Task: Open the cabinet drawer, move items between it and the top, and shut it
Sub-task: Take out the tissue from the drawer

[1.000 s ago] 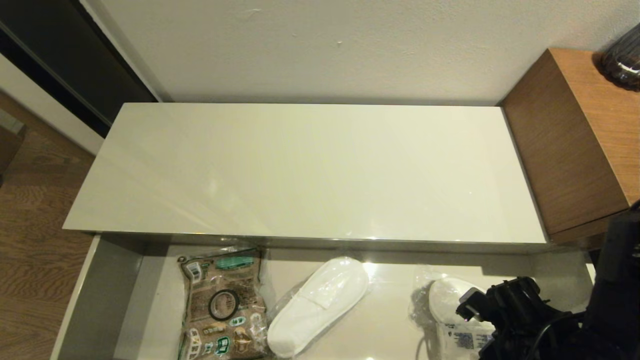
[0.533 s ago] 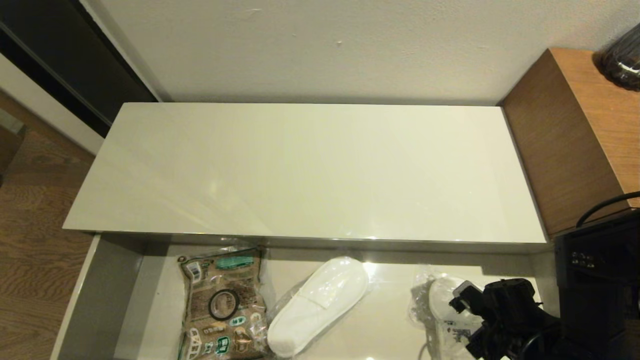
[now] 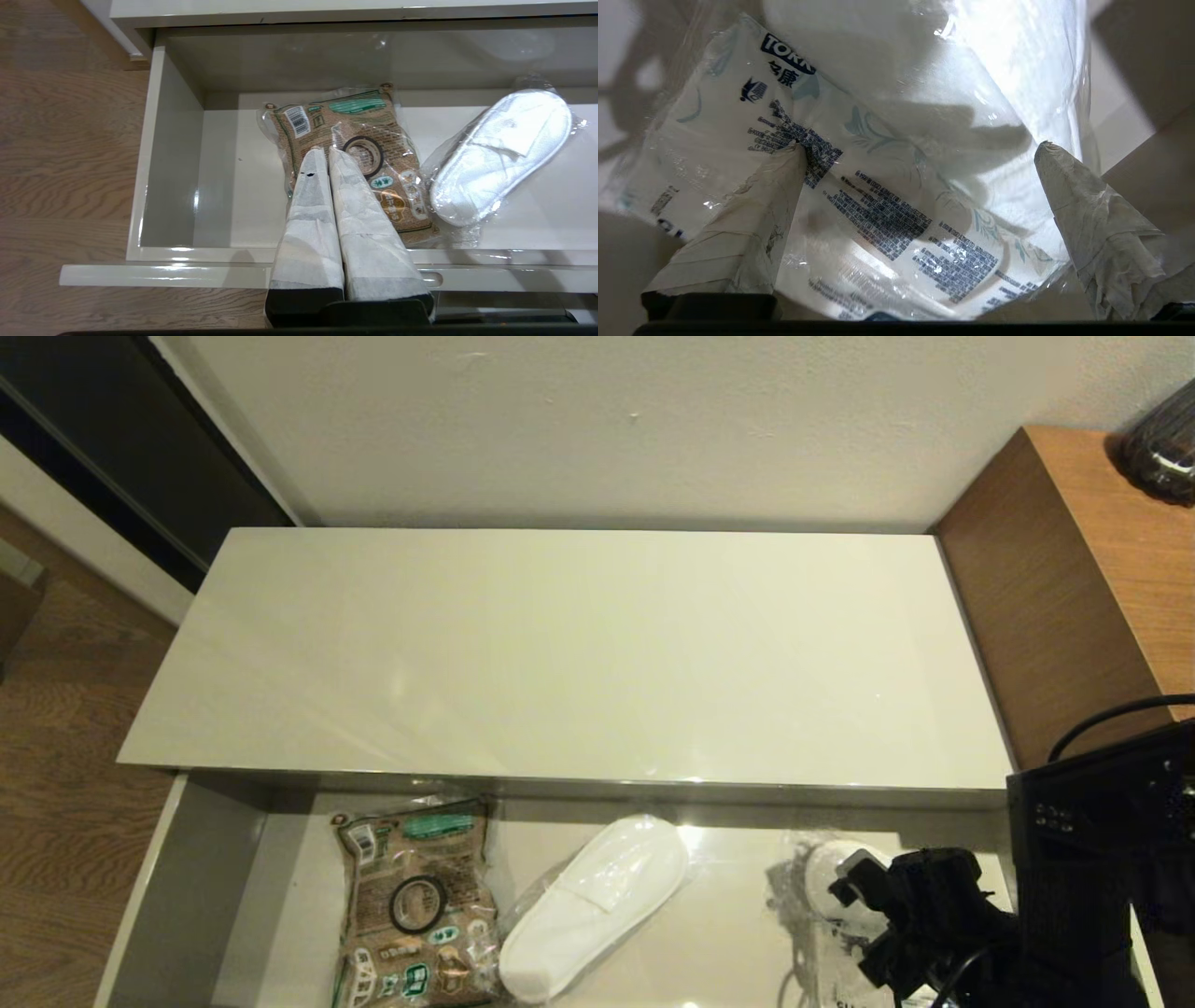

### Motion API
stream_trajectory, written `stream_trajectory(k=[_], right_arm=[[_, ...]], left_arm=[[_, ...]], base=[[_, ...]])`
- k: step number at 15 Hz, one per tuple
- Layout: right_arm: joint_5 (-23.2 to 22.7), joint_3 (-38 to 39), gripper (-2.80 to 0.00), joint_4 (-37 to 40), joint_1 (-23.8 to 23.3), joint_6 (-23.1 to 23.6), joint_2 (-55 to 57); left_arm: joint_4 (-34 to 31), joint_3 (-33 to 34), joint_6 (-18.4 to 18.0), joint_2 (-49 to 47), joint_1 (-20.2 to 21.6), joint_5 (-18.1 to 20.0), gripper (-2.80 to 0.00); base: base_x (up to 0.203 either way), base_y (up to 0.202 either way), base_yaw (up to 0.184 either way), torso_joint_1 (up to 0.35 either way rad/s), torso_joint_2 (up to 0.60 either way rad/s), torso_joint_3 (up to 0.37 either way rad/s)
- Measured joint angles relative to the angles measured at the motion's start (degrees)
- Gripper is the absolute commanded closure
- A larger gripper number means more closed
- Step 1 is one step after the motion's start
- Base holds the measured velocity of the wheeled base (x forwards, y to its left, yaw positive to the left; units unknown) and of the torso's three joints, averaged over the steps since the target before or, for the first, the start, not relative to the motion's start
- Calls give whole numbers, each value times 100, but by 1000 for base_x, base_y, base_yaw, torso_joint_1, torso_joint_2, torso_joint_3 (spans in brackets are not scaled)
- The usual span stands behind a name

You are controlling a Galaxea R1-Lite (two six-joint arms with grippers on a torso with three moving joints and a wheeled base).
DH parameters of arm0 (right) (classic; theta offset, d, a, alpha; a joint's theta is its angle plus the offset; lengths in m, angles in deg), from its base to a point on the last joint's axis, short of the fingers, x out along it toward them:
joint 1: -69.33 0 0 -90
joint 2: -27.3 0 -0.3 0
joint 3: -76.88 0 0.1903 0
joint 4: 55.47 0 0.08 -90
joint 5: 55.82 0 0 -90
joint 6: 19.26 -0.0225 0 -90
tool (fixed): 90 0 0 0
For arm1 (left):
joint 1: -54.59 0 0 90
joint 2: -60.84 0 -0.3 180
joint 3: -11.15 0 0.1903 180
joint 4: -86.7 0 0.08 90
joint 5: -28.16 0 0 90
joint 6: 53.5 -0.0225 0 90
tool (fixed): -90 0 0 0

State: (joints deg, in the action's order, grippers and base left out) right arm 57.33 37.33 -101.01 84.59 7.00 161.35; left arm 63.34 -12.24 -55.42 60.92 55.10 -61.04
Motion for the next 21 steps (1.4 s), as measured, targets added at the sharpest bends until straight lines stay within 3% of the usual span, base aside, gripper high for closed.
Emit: stream_trajectory(k=[13,14,21], right_arm=[[438,265,-280,-1324,-8,-13,887],[453,341,0,-1403,-8,-13,953],[459,428,0,-1316,-30,44,972]], left_arm=[[0,2,0,0,0,-2,0],[0,0,2,0,0,0,0],[0,0,2,0,0,-4,0]], base=[[0,0,0,0,0,0],[0,0,0,0,0,0],[0,0,0,0,0,0]])
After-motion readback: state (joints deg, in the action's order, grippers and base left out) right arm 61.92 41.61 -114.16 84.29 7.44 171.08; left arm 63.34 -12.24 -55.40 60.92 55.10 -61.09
